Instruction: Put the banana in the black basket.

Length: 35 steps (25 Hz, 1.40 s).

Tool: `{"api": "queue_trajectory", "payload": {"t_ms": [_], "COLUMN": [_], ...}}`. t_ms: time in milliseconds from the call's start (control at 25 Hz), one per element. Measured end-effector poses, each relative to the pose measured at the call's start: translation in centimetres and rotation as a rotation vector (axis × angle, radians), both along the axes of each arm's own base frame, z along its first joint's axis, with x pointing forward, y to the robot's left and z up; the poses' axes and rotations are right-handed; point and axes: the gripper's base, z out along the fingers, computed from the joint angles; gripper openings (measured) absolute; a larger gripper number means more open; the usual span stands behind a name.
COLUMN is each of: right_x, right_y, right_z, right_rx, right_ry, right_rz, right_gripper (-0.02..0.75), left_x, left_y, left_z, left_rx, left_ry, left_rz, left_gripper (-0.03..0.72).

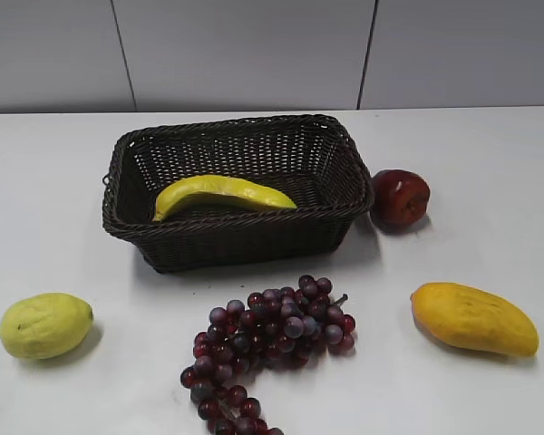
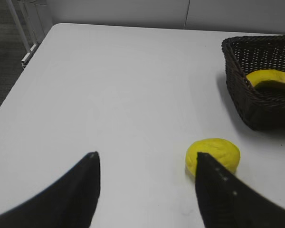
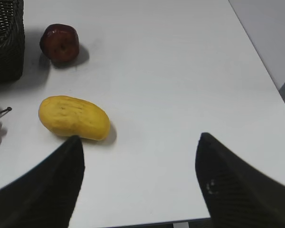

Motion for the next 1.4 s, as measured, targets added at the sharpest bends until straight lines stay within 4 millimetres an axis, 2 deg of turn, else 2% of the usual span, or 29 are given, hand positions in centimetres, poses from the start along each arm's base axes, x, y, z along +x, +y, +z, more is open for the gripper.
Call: {"api": "queue_trajectory", "payload": {"t_ms": [440,1120,1400], "right_x": [0.0,0.0,0.0], "right_y": [0.0,0.0,0.0], "right_z": [0.0,0.0,-0.01], "right_rx": [0.0,0.0,0.0], "right_ry": [0.0,0.0,0.001], "right_rz": [0.0,0.0,0.0], "right_gripper": [0.584,0.584,0.584], "left_x": [0.0,0.0,0.0], "left_y": [0.0,-0.05,-0.05], "left_z": [0.0,0.0,0.0], "left_rx": [0.016,0.036,0.036], "left_ry": [0.0,-0.001,-0.001], "left_rz": [-0.008,-0.023,-0.023], "left_gripper": [0.458,0.375,0.319]}}
